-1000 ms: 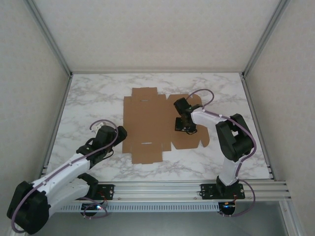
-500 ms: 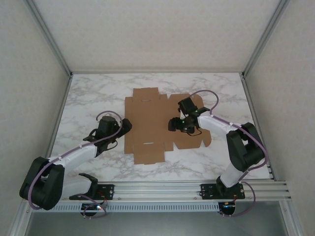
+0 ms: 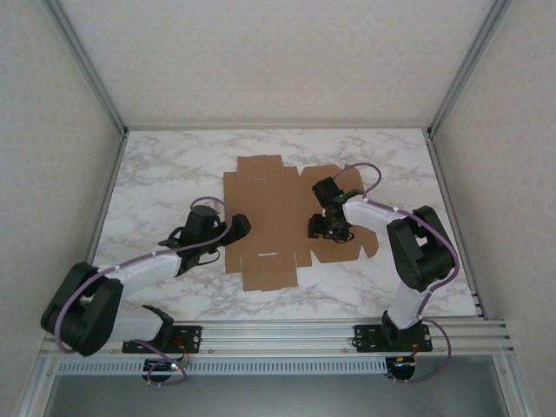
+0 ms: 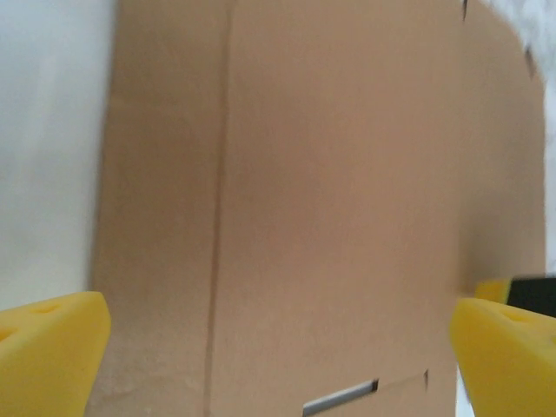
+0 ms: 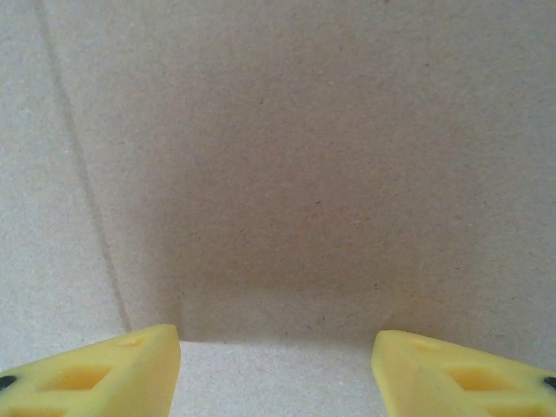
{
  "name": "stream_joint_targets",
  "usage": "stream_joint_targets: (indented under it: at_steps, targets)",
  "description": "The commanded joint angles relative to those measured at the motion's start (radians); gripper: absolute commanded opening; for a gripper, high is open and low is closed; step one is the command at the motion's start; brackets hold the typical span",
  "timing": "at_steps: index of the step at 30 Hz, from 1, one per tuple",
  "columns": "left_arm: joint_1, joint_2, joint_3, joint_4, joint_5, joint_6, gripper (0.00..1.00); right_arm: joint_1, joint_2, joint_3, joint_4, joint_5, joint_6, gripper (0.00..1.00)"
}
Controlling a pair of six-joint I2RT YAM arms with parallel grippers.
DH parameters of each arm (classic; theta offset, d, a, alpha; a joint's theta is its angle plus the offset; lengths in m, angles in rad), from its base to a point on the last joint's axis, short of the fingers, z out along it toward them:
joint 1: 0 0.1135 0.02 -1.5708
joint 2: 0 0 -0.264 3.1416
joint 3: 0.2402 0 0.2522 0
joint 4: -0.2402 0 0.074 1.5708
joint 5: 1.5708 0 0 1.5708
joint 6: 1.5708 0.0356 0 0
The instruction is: Fold the paper box
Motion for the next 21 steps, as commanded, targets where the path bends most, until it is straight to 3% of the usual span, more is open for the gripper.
stream_joint_targets:
  at_steps: [1,7,13,17,21]
  targets:
    - [-0.026,0.074,0.042,0.039,0.087,0.026,0.99,-0.042,0.063,0.014,-0.021,0.037,0.011,0.63]
    - [-0.038,0.149,0.000,0.143,0.193,-0.030,0.97,-0.105,0.068,0.057,0.030,-0.059,-0.024,0.69]
    - [-0.047,0.199,-0.032,0.246,0.249,-0.077,0.97,-0.115,-0.034,0.038,0.049,-0.222,0.001,0.88]
    - [-0.051,0.191,-0.028,0.235,0.238,-0.068,0.97,-0.115,-0.224,-0.136,0.123,-0.297,0.038,0.87]
    - [-0.051,0.192,-0.021,0.216,0.232,-0.052,0.97,-0.118,-0.286,-0.257,0.168,-0.406,-0.004,0.73]
